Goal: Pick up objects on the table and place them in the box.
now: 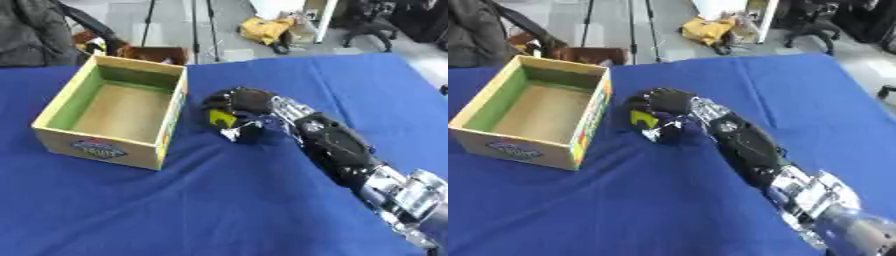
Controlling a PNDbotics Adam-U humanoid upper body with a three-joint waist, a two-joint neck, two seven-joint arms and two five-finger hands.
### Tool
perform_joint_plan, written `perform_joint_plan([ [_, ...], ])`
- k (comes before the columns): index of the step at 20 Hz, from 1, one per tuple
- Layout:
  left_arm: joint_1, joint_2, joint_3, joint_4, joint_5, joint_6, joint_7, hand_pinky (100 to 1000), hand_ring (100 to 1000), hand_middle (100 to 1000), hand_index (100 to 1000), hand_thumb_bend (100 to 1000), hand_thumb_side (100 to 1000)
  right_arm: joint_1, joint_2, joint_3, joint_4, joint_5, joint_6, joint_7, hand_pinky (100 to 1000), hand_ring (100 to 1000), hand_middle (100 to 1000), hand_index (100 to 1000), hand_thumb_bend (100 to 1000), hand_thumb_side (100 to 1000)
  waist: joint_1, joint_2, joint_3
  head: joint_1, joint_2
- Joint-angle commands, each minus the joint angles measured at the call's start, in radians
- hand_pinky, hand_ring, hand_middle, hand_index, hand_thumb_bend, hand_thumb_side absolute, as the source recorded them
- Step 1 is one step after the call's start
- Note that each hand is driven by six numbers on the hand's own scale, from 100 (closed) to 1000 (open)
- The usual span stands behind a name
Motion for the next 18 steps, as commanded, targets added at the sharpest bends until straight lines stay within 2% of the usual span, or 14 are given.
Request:
perform_joint_plan([
  [1,-0.014,0.01,0.01,-0.017,-0.002,-0.003,0.002,530,607,570,678,374,986,0.001,-0.013,0.002,0.031,-0.032,-0.005,0.038,290,697,789,898,100,316,0.005,-0.01,-0.001,-0.004,-0.008],
  [3,-0.014,0.011,0.01,-0.017,-0.001,-0.003,0.003,530,607,570,678,375,985,-0.003,-0.014,0.001,0.026,-0.073,-0.01,0.062,225,670,763,879,100,264,0.005,-0.012,-0.002,-0.004,-0.009],
  [6,-0.014,0.011,0.01,-0.017,-0.001,-0.002,0.003,529,606,570,678,377,984,-0.007,-0.018,0.001,0.005,-0.143,-0.011,0.087,158,622,722,859,100,231,0.005,-0.014,-0.003,-0.005,-0.008],
  [8,-0.014,0.012,0.01,-0.017,-0.001,-0.002,0.004,529,606,570,677,378,983,-0.009,-0.022,0.003,-0.021,-0.194,-0.008,0.091,104,579,658,833,100,220,0.004,-0.015,-0.005,-0.005,-0.008],
  [9,-0.014,0.012,0.01,-0.017,-0.001,-0.002,0.004,529,606,570,677,379,983,-0.011,-0.025,0.004,-0.037,-0.222,-0.005,0.091,100,548,611,813,100,201,0.003,-0.016,-0.006,-0.006,-0.008],
  [11,-0.015,0.013,0.01,-0.016,-0.001,-0.002,0.004,529,606,570,677,381,981,-0.014,-0.033,0.009,-0.076,-0.278,0.005,0.09,100,521,575,795,100,178,0.002,-0.018,-0.008,-0.006,-0.008],
  [14,-0.015,0.015,0.011,-0.016,-0.001,-0.001,0.005,528,606,570,677,383,980,-0.021,-0.049,0.017,-0.133,-0.387,0.027,0.114,100,504,554,786,100,166,-0.002,-0.022,-0.011,-0.007,-0.007],
  [15,-0.015,0.015,0.011,-0.016,-0.001,0.0,0.005,528,605,570,677,384,980,-0.022,-0.055,0.02,-0.152,-0.42,0.036,0.128,100,499,551,785,100,186,-0.003,-0.024,-0.011,-0.007,-0.006],
  [18,-0.015,0.017,0.011,-0.016,0.0,0.0,0.006,528,605,570,677,387,978,-0.025,-0.07,0.026,-0.202,-0.5,0.062,0.172,100,495,549,785,100,159,-0.008,-0.027,-0.012,-0.006,-0.006],
])
